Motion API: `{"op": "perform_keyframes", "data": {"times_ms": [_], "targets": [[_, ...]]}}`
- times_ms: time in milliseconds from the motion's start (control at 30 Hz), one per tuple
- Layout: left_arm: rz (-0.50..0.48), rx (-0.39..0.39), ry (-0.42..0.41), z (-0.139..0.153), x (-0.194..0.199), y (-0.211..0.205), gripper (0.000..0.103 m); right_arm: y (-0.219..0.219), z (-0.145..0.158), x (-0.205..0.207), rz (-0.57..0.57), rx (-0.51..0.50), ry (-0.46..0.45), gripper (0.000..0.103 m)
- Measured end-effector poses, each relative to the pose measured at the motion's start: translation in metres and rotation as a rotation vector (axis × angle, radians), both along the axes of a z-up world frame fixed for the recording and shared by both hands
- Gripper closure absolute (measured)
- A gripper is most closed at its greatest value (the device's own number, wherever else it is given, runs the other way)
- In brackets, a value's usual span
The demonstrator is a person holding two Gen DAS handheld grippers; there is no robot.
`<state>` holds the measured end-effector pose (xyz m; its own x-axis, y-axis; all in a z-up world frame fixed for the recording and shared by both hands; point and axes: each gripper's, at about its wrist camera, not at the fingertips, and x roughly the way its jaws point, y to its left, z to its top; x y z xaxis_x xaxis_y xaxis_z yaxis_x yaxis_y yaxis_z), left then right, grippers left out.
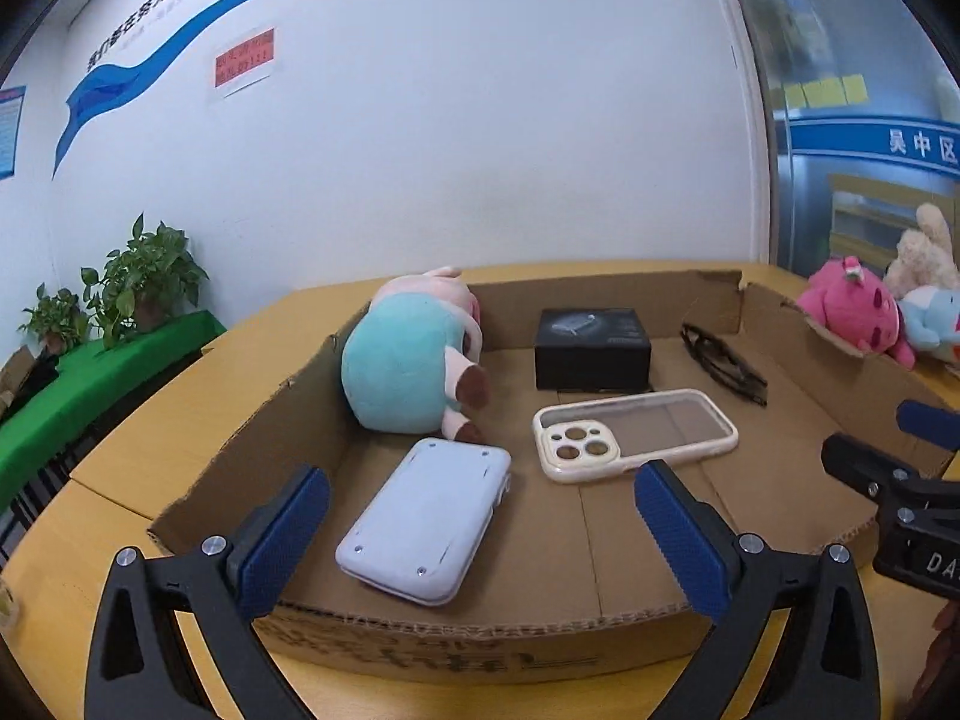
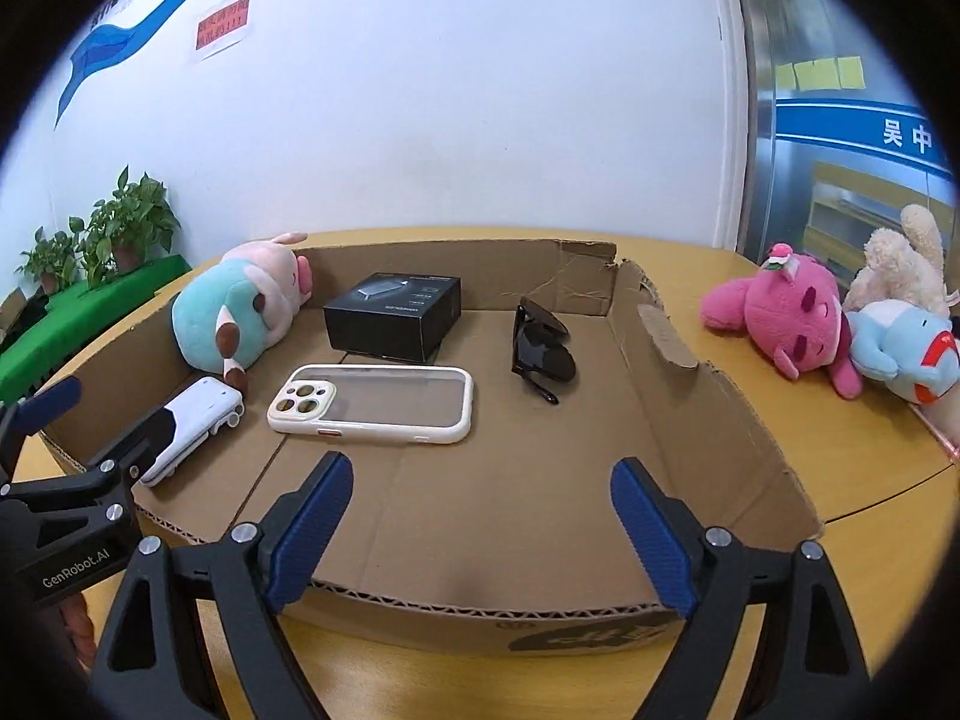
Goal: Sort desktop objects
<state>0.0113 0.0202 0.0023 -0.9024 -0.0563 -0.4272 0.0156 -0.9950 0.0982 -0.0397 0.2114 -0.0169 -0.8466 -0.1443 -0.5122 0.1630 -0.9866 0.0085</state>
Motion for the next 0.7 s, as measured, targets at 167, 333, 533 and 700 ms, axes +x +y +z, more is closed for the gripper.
{"op": "perform_keyframes", "data": {"times_ms": [167,333,533,700], "targets": [[-0.043,0.054,-0.063,-0.0064,-0.0109,-0.0064,0.000,-0.0028,-0.0038,0.0032,-0.020,0.000,0.022,0.001],[-0.044,0.054,-0.066,-0.0069,-0.0120,-0.0053,0.000,-0.0029,-0.0053,0.0061,-0.021,-0.004,0.045,0.001],[-0.044,0.055,-0.066,-0.0070,-0.0117,-0.0050,0.000,-0.0030,-0.0050,0.0063,-0.022,-0.004,0.045,0.001],[-0.043,0.055,-0.067,-0.0073,-0.0116,-0.0049,0.000,-0.0031,-0.0048,0.0063,-0.022,-0.004,0.045,0.001]]}}
